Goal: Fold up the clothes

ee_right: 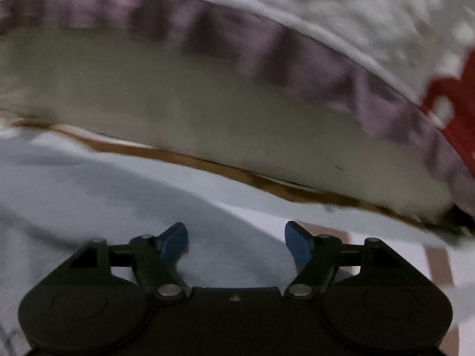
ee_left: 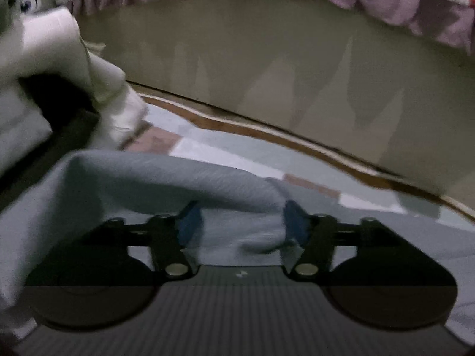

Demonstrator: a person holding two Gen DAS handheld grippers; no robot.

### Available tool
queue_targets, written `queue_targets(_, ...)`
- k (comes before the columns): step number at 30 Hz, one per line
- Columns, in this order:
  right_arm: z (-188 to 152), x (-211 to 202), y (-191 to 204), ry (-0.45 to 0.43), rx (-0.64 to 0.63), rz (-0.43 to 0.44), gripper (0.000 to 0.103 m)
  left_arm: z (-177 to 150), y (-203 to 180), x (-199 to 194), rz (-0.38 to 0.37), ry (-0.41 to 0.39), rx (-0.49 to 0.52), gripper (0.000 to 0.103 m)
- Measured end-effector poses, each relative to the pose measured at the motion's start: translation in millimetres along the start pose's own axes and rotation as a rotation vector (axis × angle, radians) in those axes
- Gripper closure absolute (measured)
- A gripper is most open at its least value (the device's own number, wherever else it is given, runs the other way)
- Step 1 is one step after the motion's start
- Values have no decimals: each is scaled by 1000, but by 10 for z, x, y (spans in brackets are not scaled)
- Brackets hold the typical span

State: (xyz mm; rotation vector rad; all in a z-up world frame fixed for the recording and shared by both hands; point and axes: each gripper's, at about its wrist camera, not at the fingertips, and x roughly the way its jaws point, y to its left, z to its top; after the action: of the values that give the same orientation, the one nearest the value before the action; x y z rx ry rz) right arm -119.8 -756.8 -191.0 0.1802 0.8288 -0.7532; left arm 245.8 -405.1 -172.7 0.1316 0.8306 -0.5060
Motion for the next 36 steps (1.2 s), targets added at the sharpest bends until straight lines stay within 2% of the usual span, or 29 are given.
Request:
queue_targets(1,1,56,7,11,36,-2,25,-22,11,83,-22,38,-33,36)
queue_targets(3,-1,146,77,39,14,47,25,-76,-3,163,-17,66,-86,50)
queue_targets(4,-2,178,121,52,-7,57,32,-91,-39,192,19,67,-72,87)
queue_targets(5,4,170,146,43,-17,89,41,-79,-90,201,59,65,-36,99)
queue_targets(6,9,161,170,33,-26,121,78,-68,-141,209,98,63,0,99)
queue_targets(7,13,148,174,22,-25,153,96,-43,-163,147,103,35,0,100)
queue_targets(9,35,34,210,-30,-49,105,101,79,-235,-91,104,-50,22,100)
queue_targets(12,177,-236,83,-143,31,92,101,307,-315,-435,84,-162,47,100)
queue_targets(14,250,-424,28,-209,67,56,101,506,-310,-605,42,-220,7,100)
queue_targets(17,322,-628,-45,-290,105,3,101,785,-279,-527,-38,-221,-95,98)
queue_targets(19,347,-600,-112,-298,138,-3,101,860,-356,-203,-19,-171,-121,94)
queue_targets(20,344,-510,-151,-276,162,4,101,847,-432,-41,8,-167,-105,87)
queue_targets(21,330,-411,-190,-249,193,8,99,824,-548,116,52,-159,-66,80)
queue_targets(22,311,-310,-227,-209,224,-11,91,800,-670,250,127,-130,-20,62)
queue_targets(23,293,-220,-271,-159,254,-65,82,773,-804,344,198,-86,26,55)
queue_targets(24,289,-185,-319,-130,271,-98,66,737,-902,375,220,-65,52,55)
queue_targets(26,278,-236,-462,-147,315,-68,64,524,-1118,216,157,-88,111,55)
queue_targets(28,282,-330,-549,-157,342,-31,64,272,-1371,-23,89,-79,184,55)
queue_targets(29,312,-358,-537,-158,343,-44,64,147,-1497,-143,56,-73,220,55)
queue_targets(33,324,-496,-488,-173,321,-54,64,-291,-1948,-461,3,16,357,55)
queue_targets(36,357,-525,-465,-146,308,-20,64,-502,-2177,-567,-62,85,374,55)
